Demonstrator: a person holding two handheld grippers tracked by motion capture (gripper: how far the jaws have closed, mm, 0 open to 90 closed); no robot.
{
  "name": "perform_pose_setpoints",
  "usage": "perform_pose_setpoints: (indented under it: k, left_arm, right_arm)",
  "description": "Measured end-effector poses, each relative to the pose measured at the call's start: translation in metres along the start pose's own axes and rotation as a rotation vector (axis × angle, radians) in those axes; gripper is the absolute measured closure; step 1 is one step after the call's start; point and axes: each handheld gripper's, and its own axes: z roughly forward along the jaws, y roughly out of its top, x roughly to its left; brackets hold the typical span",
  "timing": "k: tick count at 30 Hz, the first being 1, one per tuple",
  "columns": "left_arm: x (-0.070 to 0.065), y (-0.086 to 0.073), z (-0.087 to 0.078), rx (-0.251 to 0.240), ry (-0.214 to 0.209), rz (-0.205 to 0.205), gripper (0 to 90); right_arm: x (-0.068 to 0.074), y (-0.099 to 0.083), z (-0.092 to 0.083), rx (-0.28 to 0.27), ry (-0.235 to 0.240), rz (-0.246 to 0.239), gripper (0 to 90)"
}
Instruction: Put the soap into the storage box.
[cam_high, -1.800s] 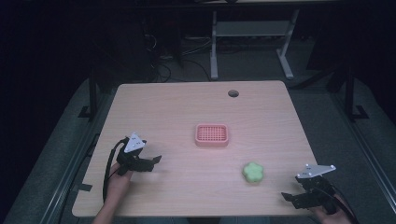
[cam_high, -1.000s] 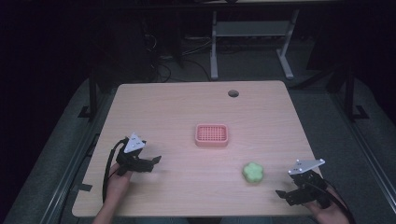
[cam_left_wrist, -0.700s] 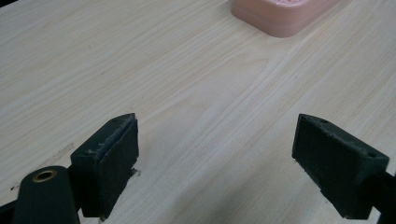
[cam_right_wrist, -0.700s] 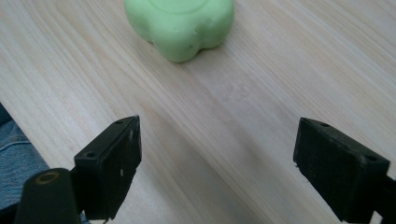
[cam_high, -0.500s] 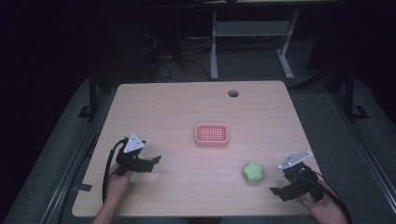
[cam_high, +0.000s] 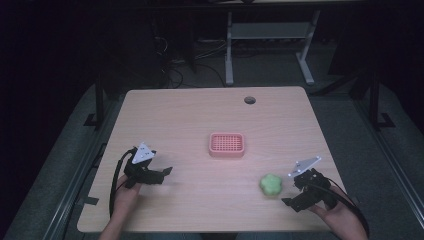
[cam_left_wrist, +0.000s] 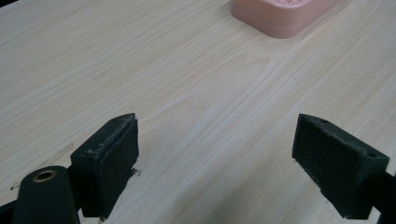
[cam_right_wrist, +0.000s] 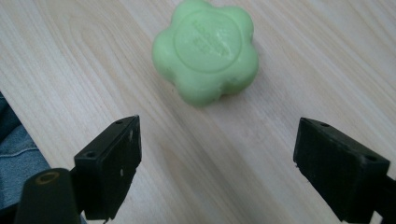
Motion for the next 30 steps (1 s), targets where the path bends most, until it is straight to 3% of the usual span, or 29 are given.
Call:
perform_pose_setpoints:
  k: [16, 30]
  left_arm:
    - [0.0, 0.0, 0.0, -0.011, 0.001, -0.015, 14.4]
    - [0.0, 0.0, 0.0, -0.009, 0.0, -0.015, 14.4]
  right_arm:
    - [0.006, 0.038, 0.015, 0.059, 0.028, -0.077, 14.7]
    - [0.004, 0.053, 0.028, 0.11, 0.037, -0.091, 14.7]
